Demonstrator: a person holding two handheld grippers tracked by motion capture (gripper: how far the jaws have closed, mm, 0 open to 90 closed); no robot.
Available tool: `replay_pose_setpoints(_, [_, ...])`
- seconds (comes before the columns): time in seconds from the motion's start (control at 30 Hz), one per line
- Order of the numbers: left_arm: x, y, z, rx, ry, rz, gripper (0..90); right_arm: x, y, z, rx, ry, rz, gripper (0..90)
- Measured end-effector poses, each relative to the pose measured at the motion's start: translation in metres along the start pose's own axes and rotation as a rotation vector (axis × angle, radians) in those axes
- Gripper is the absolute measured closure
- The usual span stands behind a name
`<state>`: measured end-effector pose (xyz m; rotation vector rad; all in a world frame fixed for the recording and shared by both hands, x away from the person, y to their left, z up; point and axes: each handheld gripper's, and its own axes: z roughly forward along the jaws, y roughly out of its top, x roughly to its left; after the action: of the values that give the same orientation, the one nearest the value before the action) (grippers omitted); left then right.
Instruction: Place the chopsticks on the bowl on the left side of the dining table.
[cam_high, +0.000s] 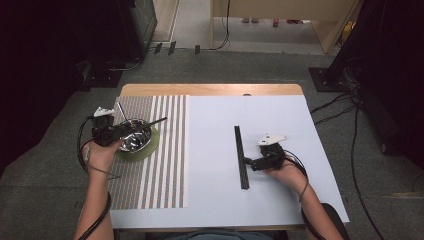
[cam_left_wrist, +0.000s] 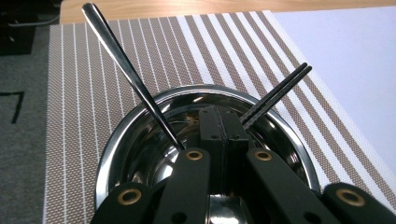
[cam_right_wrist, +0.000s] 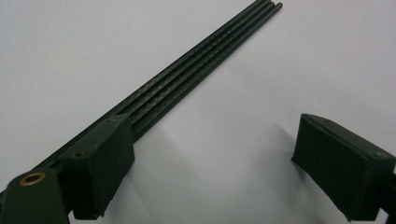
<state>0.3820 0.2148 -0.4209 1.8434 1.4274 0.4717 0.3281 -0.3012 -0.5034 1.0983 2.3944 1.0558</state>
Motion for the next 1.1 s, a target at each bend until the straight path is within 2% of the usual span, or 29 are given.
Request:
replay_pose_setpoints(0.07, [-0.001,0.001,0.004,0.007,0.003,0.012,90.0,0.0,0.0,0.0,0.0,0.0,0.001,11.9])
replay_pose_setpoints(0.23, [0.0,0.0,0.014,0.006,-0.008,0.009,90.0,0.0,0.0,0.0,0.0,0.0,0.001,11.9])
replay_pose_setpoints(0.33, [0.0,-0.002,0.019,0.019,0.0,0.029,90.0,0.0,0.0,0.0,0.0,0.0,0.0,11.9])
replay_pose_setpoints(0.5, [0.002,-0.002,0.02,0.013,-0.005,0.024,90.0,0.0,0.0,0.0,0.001,-0.001,0.0,11.9])
replay_pose_setpoints(0.9, [-0.002,0.0,0.021,0.009,-0.015,0.043,90.0,0.0,0.0,0.0,0.0,-0.001,0.0,11.9])
replay_pose_setpoints(1.1, [-0.003,0.003,0.028,0.014,-0.021,0.055,90.0,0.0,0.0,0.0,0.0,-0.001,0.0,11.9])
